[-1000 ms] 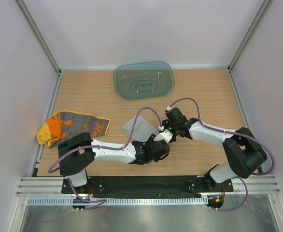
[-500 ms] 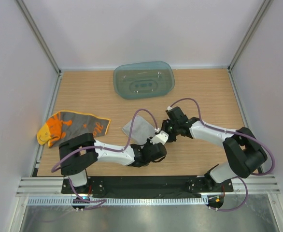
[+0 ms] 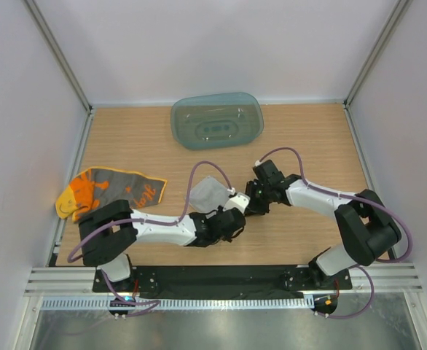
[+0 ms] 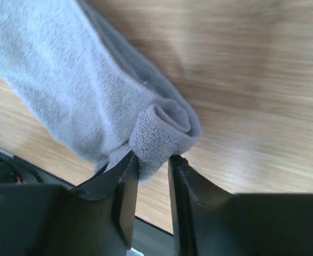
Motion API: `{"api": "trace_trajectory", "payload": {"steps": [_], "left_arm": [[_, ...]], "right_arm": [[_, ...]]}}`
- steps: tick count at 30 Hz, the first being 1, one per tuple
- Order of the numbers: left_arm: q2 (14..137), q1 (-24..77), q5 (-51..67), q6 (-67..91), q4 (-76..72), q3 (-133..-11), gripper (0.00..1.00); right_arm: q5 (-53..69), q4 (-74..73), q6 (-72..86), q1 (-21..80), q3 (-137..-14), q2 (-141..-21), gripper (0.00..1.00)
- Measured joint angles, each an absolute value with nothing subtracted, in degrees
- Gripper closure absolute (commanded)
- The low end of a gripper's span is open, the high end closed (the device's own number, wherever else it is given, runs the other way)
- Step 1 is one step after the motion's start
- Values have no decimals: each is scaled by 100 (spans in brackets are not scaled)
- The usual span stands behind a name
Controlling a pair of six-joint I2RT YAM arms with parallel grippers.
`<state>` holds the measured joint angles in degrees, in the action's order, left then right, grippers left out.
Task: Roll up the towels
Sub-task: Roll the towel
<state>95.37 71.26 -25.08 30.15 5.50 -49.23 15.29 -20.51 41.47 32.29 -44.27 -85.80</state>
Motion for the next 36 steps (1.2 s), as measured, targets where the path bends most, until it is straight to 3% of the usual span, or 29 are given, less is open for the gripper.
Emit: {"api": "trace_trajectory", "payload": {"steps": [5,8,15,21,27,36], "left_arm": [[9231,6794,-1900,3273,615,-4849,100],[9100,6558,-1527,3413,648,-4812,100],[8862,5911,-495,3774,661,-4729,100],[8844,5330,462,4366,480,-4644,100],[8877,4635,1476,5253,-191,-4215,100],[9633,4091,2408,6447,-1313,-3817,100]], "right_arm": [[1258,-2248,3975,2899,-4512,-8678,45],[978,-2397,3872,2683,-4576,-8689,41],[403,-2700,3715,2383,-4683,-8493,40],[167,-2674,3686,2388,-4584,-7306,40],[779,-2102,3741,2388,-3953,-6434,40],[1879,-880,4257,2563,-3063,-6632,42]]}}
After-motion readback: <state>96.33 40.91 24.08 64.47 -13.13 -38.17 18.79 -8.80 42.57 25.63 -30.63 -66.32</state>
